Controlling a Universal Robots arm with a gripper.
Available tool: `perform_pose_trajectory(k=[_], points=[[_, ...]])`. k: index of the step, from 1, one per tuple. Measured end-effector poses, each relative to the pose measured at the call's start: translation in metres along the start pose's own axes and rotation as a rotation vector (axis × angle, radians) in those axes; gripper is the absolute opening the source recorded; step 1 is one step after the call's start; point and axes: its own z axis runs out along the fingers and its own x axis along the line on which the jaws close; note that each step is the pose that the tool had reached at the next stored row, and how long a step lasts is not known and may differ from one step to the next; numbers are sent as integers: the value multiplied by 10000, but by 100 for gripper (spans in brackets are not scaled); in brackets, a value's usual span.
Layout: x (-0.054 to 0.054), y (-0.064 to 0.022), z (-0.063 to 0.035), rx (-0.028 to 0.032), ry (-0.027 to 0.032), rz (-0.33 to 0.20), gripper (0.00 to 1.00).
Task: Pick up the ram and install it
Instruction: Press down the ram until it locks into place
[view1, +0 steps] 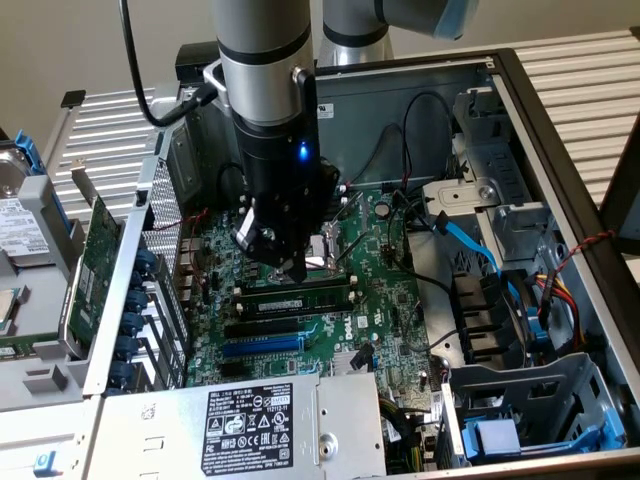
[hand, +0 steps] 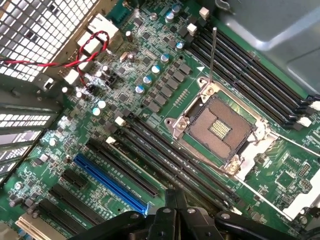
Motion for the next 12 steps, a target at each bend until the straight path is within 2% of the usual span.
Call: perform_pose_trajectory(k=[12], points=[[0,0,0,46,9,1604,11]])
